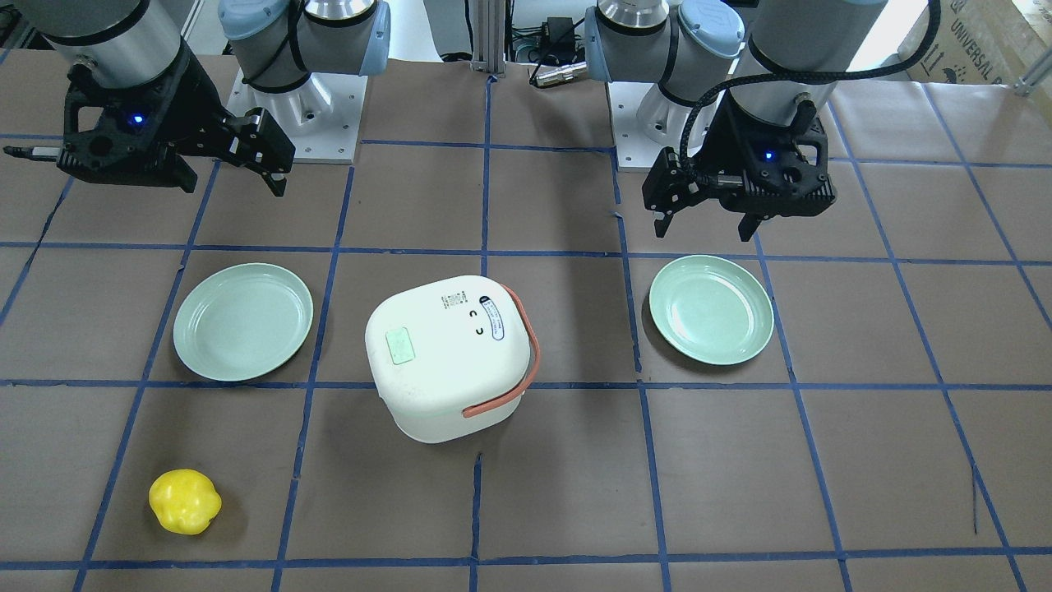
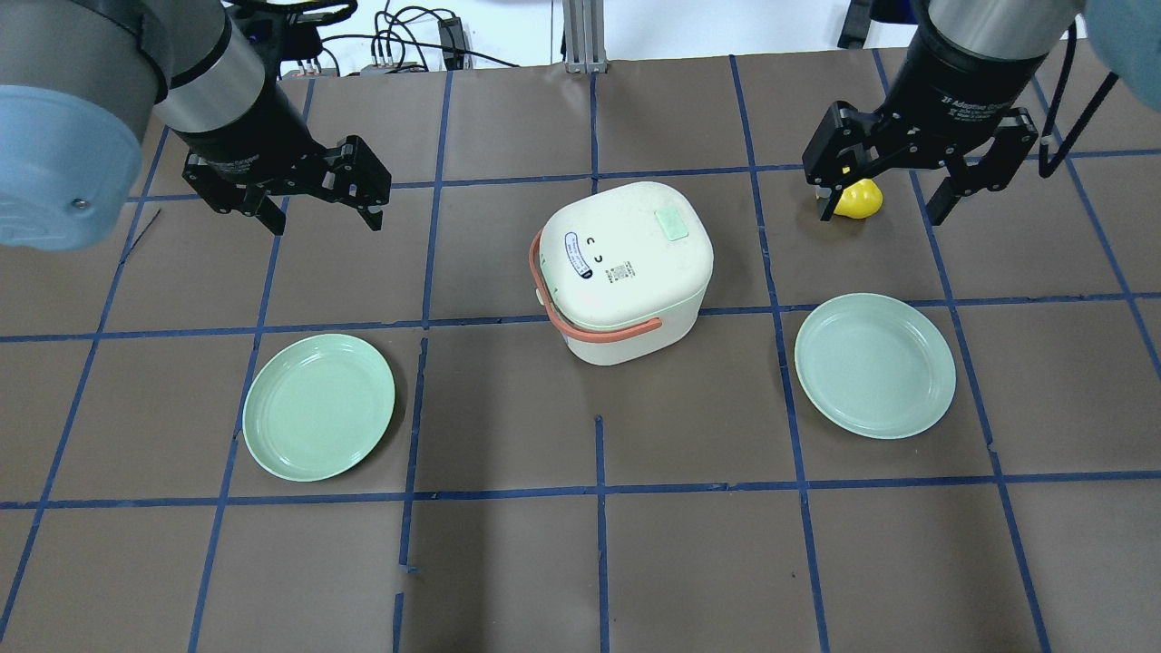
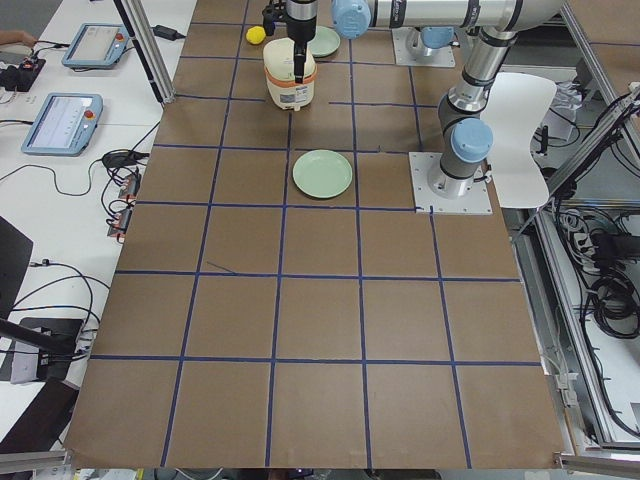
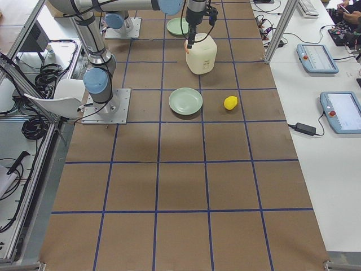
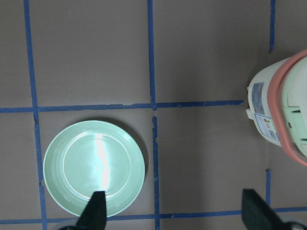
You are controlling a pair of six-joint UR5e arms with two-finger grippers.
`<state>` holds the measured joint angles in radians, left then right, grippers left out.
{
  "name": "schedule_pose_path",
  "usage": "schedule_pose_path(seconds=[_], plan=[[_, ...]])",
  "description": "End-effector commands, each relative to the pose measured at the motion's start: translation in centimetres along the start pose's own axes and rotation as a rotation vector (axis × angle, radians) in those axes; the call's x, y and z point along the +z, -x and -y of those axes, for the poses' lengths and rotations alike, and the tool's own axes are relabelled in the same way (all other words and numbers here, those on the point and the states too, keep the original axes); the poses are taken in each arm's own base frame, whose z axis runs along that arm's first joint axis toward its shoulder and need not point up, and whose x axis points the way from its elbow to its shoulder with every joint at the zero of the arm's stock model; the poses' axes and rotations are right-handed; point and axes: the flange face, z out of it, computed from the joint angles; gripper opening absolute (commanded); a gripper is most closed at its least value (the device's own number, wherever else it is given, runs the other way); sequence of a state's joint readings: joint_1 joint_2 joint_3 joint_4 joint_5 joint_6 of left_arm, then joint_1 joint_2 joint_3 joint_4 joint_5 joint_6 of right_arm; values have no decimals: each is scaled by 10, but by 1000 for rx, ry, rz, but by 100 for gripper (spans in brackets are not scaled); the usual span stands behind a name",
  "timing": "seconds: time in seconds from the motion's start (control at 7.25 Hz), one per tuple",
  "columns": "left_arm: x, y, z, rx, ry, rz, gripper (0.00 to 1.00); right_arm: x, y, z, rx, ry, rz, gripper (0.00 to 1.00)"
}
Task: Press rice cooker button
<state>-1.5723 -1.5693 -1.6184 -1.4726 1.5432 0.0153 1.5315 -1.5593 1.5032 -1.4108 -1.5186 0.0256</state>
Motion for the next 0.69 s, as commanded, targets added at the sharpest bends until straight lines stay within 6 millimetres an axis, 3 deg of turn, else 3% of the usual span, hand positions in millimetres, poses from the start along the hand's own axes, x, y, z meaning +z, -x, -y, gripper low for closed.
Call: schedule_pose_path(seconds=[0.0, 0.55], plan=[[0, 0, 0, 0, 0, 0, 100, 0, 1, 0, -2, 0, 0, 100], [0, 0, 0, 0, 0, 0, 100, 4, 1, 0, -3, 7, 12, 100]])
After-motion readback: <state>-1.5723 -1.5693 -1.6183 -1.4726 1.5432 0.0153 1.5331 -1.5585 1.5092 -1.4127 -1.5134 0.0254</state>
